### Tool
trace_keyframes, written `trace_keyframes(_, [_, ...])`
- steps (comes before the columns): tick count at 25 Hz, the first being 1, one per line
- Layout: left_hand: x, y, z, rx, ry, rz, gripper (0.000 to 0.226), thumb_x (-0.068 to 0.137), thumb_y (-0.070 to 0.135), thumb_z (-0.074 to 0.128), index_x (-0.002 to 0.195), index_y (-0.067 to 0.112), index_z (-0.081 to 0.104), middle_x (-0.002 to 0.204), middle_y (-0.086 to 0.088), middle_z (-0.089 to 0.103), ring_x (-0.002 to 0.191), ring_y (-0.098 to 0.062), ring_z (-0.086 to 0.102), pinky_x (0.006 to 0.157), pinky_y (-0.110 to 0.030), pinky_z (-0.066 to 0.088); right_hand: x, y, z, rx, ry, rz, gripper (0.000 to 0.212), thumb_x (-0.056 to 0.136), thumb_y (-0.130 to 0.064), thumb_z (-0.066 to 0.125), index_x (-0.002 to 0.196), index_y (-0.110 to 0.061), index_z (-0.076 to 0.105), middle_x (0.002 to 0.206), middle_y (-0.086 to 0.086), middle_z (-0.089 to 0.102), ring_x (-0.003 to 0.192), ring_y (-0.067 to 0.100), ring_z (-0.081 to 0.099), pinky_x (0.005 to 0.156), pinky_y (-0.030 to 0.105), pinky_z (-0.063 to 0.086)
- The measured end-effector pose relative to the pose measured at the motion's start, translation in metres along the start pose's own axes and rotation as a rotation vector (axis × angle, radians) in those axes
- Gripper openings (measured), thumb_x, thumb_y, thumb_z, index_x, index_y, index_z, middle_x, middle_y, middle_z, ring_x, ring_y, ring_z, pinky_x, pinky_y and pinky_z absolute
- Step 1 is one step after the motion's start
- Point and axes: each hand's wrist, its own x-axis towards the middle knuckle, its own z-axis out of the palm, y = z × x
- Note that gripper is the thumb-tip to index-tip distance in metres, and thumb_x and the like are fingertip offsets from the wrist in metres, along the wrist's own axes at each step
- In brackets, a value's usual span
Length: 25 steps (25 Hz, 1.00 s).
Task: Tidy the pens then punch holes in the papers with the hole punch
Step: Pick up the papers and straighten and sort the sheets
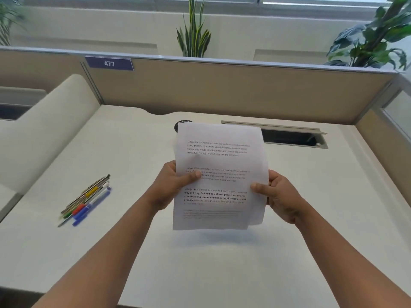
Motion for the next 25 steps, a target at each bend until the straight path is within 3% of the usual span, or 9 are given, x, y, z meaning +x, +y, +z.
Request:
trace_keyframes(5, [-0.002,0.003,0.012,0.012,0.094,0.096,0.038,0.086,0.001,0.073,0.122,0.008,0.064,0.118,-0.013,0.073,0.107,-0.036,0.071,0.089,-0.052,0.058,0.001,0.002,0.008,0.036,0.193,-0.131,0.03,0.087,-0.006,0.071,0.117,-0.004,0.069,0.115,0.015,0.075,0.105,0.04,0.071,0.094,0.062,0.055])
trace_keyframes(8, [0.002,-0.011,0.011,0.063,0.134,0.064,0.029,0.091,0.006,0.071,0.12,0.012,0.069,0.117,-0.009,0.075,0.106,-0.034,0.071,0.095,-0.056,0.055,-0.001,0.003,0.008,0.073,0.236,-0.192,0.026,0.086,-0.006,0.071,0.112,-0.002,0.071,0.114,0.018,0.074,0.105,0.044,0.068,0.094,0.056,0.057])
trace_keyframes(12, [0.003,-0.018,0.026,0.131,0.282,0.089,0.014,0.094,0.011,0.068,0.104,0.017,0.076,0.102,-0.002,0.079,0.095,-0.026,0.075,0.09,-0.055,0.058,-0.002,0.008,0.007,0.075,0.24,-0.21,0.025,0.087,0.001,0.069,0.112,-0.002,0.07,0.114,0.017,0.075,0.106,0.041,0.07,0.094,0.051,0.058])
trace_keyframes(14, [0.003,-0.02,0.035,0.139,0.346,0.124,0.015,0.096,0.011,0.066,0.097,0.022,0.076,0.099,0.001,0.079,0.094,-0.024,0.074,0.089,-0.051,0.059,-0.002,0.011,0.012,0.07,0.253,-0.222,0.023,0.088,0.003,0.068,0.11,-0.005,0.071,0.111,0.013,0.077,0.102,0.032,0.072,0.089,0.044,0.058])
trace_keyframes(20, [0.004,-0.031,0.042,0.115,0.35,0.211,0.02,0.098,0.008,0.062,0.106,0.025,0.07,0.104,0.005,0.076,0.098,-0.016,0.071,0.079,-0.026,0.057,-0.001,0.017,0.017,0.038,0.307,-0.27,0.019,0.093,0.003,0.063,0.103,-0.011,0.071,0.101,0.001,0.079,0.091,0.02,0.073,0.076,0.027,0.059])
trace_keyframes(22, [0.002,-0.037,0.043,0.125,0.33,0.193,0.022,0.098,0.008,0.062,0.112,0.023,0.066,0.108,0.004,0.074,0.101,-0.019,0.069,0.08,-0.028,0.058,-0.002,0.023,0.016,0.031,0.31,-0.24,0.023,0.094,0.004,0.063,0.104,-0.015,0.071,0.103,0.0,0.079,0.096,0.021,0.073,0.076,0.026,0.059])
trace_keyframes(25, [0.005,-0.048,0.043,0.114,0.307,0.145,0.025,0.098,0.009,0.061,0.12,0.021,0.063,0.114,0.001,0.072,0.106,-0.023,0.069,0.087,-0.041,0.06,-0.002,0.03,0.015,0.02,0.31,-0.2,0.024,0.094,0.004,0.062,0.107,-0.015,0.07,0.106,0.002,0.078,0.1,0.025,0.073,0.075,0.026,0.059])
